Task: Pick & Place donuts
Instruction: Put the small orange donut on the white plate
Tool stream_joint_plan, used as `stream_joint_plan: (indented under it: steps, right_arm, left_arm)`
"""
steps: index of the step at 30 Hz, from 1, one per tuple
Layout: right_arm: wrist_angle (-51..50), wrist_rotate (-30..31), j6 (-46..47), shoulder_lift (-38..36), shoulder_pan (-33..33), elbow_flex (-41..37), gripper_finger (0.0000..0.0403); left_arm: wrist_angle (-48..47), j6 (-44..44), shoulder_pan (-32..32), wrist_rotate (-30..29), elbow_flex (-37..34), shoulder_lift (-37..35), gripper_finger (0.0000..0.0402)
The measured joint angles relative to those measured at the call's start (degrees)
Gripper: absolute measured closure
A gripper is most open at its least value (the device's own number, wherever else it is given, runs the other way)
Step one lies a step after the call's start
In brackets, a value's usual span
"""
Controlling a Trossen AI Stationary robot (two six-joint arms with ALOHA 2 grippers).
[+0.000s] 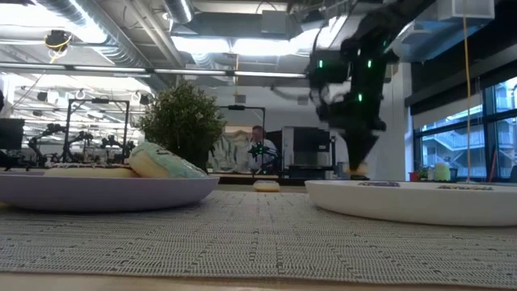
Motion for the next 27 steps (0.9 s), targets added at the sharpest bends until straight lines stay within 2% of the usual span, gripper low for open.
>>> stream_joint_plan:
  steps: [5,12,20,27]
  right_arm:
    - [0.2,-8.0,3.0,-3.6,6.4,1.9,0.0366]
    - [1.9,-13.8,8.8,-4.9,18.6,2.8,0.0363]
    - [7.9,-13.9,11.8,-4.8,28.9,2.8,0.0362]
    - [17.2,-13.4,13.3,-3.4,33.1,1.2,0.0361]
  left_arm:
    - [0.0,1.2,0.0,-0.7,0.0,0.0,0.0258]
    - [0.0,2.9,0.0,-2.6,0.0,0.6,0.0258]
    - [0.0,1.7,0.0,-3.0,0.0,3.3,0.0258]
    - [0.0,0.9,0.0,-2.9,0.0,5.8,0.0258]
